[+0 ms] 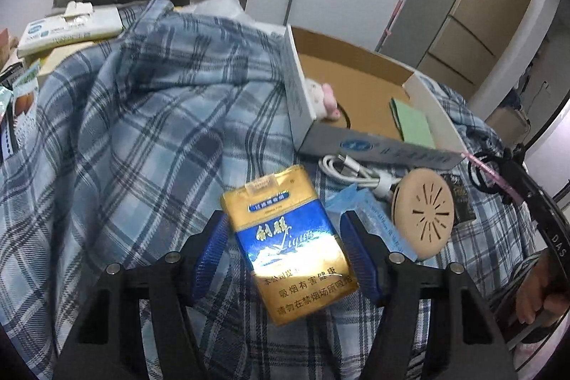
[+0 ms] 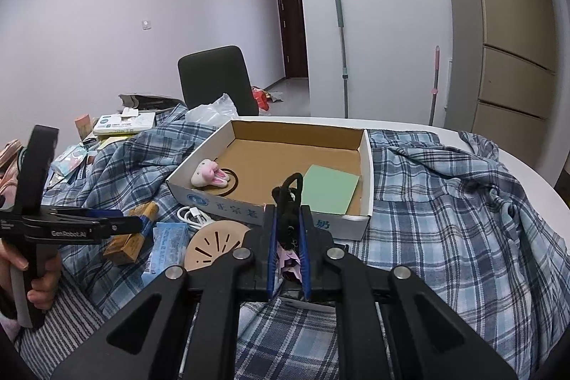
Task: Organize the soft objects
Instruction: 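Grasp the yellow-blue Liqun cigarette pack with the left gripper while the right gripper holds the cable, then carry the cigarette pack and black cable over the box with both grippers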
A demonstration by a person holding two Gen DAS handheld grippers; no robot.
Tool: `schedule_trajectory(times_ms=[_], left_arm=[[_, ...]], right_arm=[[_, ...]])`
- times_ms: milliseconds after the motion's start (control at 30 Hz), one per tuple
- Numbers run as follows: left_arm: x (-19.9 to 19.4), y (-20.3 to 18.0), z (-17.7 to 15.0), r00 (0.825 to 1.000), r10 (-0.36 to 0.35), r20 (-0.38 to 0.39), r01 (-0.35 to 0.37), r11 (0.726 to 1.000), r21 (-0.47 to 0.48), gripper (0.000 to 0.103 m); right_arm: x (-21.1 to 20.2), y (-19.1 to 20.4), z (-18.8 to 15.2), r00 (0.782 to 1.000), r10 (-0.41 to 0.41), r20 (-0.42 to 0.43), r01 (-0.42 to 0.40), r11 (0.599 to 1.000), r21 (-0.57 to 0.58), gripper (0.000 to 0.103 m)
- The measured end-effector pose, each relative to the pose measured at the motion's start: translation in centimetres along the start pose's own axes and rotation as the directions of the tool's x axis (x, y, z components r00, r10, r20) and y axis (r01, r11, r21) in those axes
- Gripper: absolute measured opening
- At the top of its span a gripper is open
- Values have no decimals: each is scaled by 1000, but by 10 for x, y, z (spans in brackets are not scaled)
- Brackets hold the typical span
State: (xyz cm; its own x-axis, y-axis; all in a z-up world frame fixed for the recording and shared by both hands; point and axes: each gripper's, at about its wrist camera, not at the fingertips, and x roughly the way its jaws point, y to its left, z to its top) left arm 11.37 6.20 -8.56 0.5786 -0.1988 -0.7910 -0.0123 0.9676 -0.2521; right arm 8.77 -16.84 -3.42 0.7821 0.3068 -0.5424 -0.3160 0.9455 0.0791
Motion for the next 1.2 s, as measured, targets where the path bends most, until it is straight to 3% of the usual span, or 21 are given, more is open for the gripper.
schedule_trajectory(times_ms=[267,433,500,667,867,967,1033,1200], left_arm=[[13,-3,-1,998,8,-68,-8,1000,13,67],[13,-6,-2,997,39,-60,-38,999,21,67],[12,-7,-3,998,44,-54,-43,999,25,57],[-6,-6,-3,999,13,51,-15,999,29,55],[-31,-26,-7,984,-10,180,-15,991,136,55],[-52,-31,-13,954,-74,292,22,984,176,55],[-70,-37,-20,919,-95,383,14,978,208,55],[-90,-54,-32,864,-109,492,-40,959,281,55]], right_arm=[[-3,2,-1,1000,-5,8,5,1000,-11,10],[-3,4,-1,1000,-10,7,11,1000,-23,10],[-2,4,-1,1000,-11,6,11,1000,-25,10],[-4,4,-2,1000,-14,15,14,1000,-28,10],[-11,13,-3,999,0,53,4,997,-75,10],[-16,18,-3,996,21,81,-13,995,-96,10],[-19,18,-3,995,32,98,-22,995,-99,10],[-20,19,-2,994,33,105,-23,995,-100,10]])
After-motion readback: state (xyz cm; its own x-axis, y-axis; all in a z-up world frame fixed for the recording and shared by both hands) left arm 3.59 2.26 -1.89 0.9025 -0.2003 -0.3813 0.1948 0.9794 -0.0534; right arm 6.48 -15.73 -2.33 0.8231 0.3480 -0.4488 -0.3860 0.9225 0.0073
